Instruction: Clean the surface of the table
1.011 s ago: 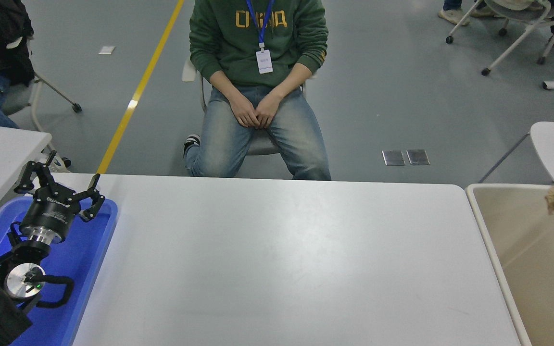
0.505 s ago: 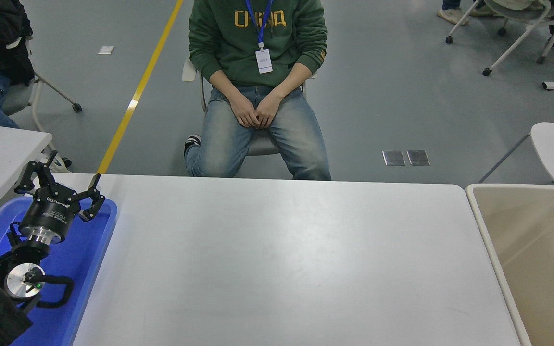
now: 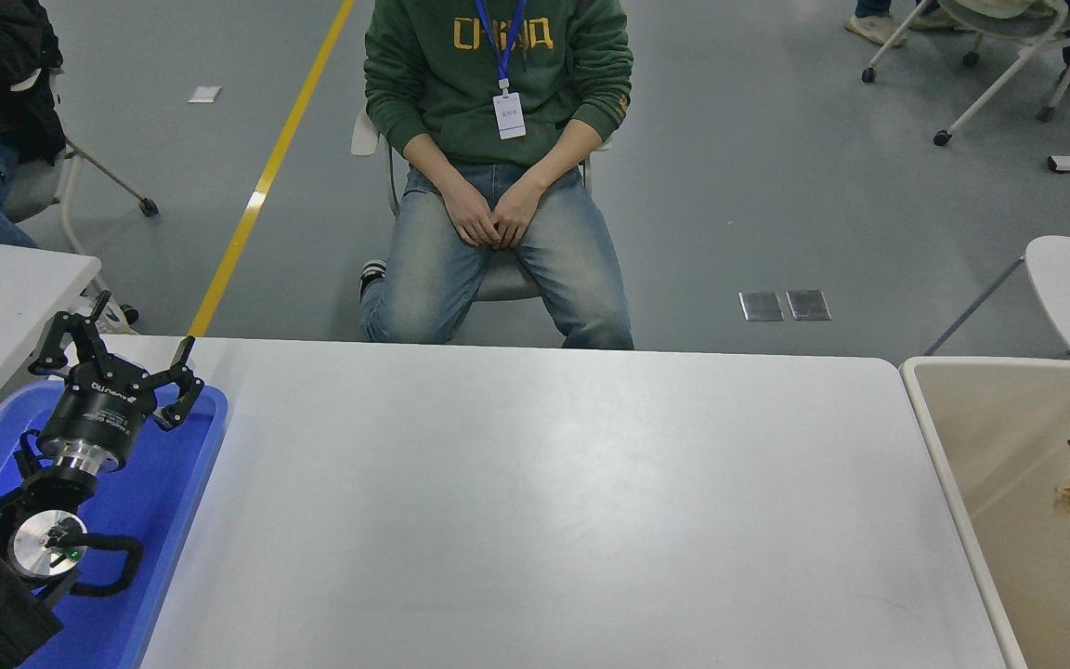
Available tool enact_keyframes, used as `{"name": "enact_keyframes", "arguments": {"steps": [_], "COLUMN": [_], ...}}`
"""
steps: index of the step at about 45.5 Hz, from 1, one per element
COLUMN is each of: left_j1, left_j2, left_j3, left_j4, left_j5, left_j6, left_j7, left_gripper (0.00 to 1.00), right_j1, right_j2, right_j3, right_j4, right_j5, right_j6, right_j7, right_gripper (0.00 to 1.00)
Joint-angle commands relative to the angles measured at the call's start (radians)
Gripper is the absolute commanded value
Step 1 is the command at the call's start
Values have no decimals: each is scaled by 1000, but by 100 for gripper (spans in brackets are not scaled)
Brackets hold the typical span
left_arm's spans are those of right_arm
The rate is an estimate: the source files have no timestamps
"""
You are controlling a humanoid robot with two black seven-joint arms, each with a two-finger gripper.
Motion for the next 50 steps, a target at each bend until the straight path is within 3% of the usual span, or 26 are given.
{"name": "enact_keyframes", "arguments": {"steps": [1,4,6,8,10,37,50], "left_j1": [0,0,0,0,0,0,0], "left_j2": [0,0,0,0,0,0,0], "left_j3": [1,1,1,1,1,1,1], "left_j4": [0,0,0,0,0,0,0], "left_j5": [0,0,0,0,0,0,0], "left_j6": [0,0,2,0,0,0,0], "left_j7": [0,0,0,0,0,0,0], "left_gripper": [100,100,100,100,100,100,100], "right_j1": [-24,-27,-29,-29,-26,-7,-14], "right_j2": [34,34,34,34,32,-6,-206], "right_j3": [7,9,9,9,10,185,556], "right_j4": [-14,-14,-14,-14,-14,31,431], "right_j5": [0,1,1,1,3,90,90], "right_j6": [-60,-61,-62,-63,-63,-52,-51], "right_j7": [4,4,4,4,3,4,11], "right_gripper": [4,10,23,54,99,100,100]}}
